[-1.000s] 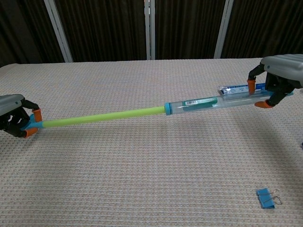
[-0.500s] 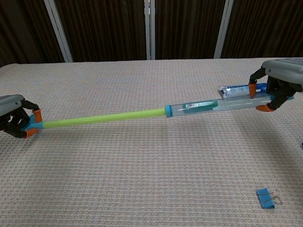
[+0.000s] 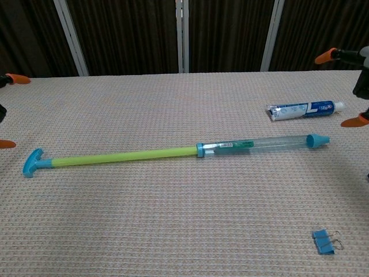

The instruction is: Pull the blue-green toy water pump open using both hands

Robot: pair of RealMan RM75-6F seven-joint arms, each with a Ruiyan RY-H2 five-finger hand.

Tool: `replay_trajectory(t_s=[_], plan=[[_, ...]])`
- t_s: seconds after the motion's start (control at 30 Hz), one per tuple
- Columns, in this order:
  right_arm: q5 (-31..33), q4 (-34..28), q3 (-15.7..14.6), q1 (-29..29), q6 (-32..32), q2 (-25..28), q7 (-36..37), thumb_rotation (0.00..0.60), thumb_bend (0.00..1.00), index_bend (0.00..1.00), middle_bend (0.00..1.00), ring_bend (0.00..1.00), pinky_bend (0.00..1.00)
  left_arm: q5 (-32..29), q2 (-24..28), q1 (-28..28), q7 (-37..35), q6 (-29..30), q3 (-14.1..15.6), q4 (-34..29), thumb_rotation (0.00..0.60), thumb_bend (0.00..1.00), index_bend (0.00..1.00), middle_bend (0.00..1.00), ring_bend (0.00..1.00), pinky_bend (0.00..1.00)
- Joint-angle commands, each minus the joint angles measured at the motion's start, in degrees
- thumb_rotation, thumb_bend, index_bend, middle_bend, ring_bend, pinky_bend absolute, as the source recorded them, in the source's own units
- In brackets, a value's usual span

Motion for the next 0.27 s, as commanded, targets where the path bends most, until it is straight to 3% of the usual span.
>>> replay_trajectory(t_s=[0.03, 0.07, 0.13, 0.2, 0.27], plan=[[-9.0, -0.9, -2.0, -4.9, 7.2, 4.6, 7.8, 0.6, 0.0, 0.0, 0.83, 0.86, 0.96, 3.7, 5.4, 3.8, 0.1, 7.0, 0.2, -6.4, 0.6, 0.01, 0.0, 0.52, 0.56, 0.7], [-10.3, -0.5, -2.3, -5.6, 8.4, 5.1, 8.6, 0.6, 0.0, 0.0, 0.74, 0.78, 0.89, 4.1, 6.2, 4.4, 0.2, 7.9, 0.4, -7.3, 0.6, 0.0, 0.0, 0.42, 0.47, 0.59], [-14.3, 1.1, -3.3, -7.8, 12.3, 6.6, 11.0, 0.6, 0.0, 0.0, 0.56, 0.6, 0.68, 4.8, 9.2, 6.4, 1.0, 10.2, 1.3, -10.9, 0.6, 0.0, 0.0, 0.13, 0.17, 0.27], [-16.6, 2.4, -4.5, -9.8, 14.9, 8.1, 12.1, 0.6, 0.0, 0.0, 0.31, 0.3, 0.36, 5.2, 12.1, 8.3, 2.0, 12.0, 2.3, -14.5, 0.6, 0.0, 0.0, 0.01, 0.03, 0.08], [-17.8, 2.9, -5.9, -12.1, 16.6, 9.9, 12.4, 0.6, 0.0, 0.0, 0.12, 0.09, 0.12, 6.2, 15.1, 10.4, 2.4, 14.1, 3.6, -18.1, 0.6, 0.0, 0.0, 0.0, 0.0, 0.0]])
